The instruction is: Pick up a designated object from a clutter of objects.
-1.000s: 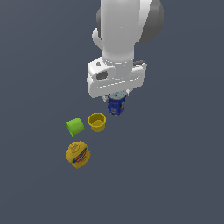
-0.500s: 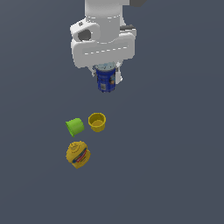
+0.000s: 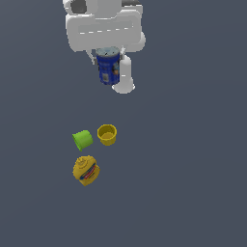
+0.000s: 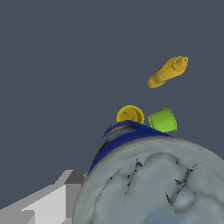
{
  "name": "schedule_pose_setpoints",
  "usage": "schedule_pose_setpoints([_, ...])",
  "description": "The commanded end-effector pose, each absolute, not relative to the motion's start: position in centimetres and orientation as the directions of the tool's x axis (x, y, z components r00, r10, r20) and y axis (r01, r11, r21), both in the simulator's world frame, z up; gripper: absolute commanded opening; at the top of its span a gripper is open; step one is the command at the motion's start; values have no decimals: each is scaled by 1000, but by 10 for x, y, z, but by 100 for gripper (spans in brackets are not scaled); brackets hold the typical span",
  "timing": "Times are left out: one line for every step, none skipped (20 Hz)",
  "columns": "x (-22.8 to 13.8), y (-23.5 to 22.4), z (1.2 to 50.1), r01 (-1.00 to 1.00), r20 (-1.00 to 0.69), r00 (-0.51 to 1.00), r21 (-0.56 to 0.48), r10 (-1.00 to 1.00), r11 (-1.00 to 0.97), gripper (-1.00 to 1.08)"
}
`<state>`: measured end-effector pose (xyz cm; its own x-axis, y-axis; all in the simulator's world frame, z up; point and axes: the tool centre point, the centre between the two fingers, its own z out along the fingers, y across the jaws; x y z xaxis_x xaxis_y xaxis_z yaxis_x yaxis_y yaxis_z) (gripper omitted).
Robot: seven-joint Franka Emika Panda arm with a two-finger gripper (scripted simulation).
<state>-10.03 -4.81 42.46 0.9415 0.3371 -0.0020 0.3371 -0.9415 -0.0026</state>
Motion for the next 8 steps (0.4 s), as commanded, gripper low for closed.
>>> schedule_pose_setpoints([-104,-51,432,338,0,941,-1,338,-941,-100])
schedule_pose_setpoints([-104,-52,434,338,0,941,0,338,-941,-100])
schedule_pose_setpoints([-104,-52,434,338,0,941,0,338,-941,-100])
schedule_pose_setpoints([-104,-53,435,338,0,941,0,338,-941,-100])
schedule_pose_setpoints([-104,-53,435,338,0,941,0,338,-941,-100])
schedule_pose_setpoints([-103,-52,434,338,0,941,0,338,-941,-100])
schedule_pose_setpoints([-103,-52,433,338,0,941,0,338,-941,-100])
schedule_pose_setpoints([-103,-52,433,338,0,941,0,338,-941,-100])
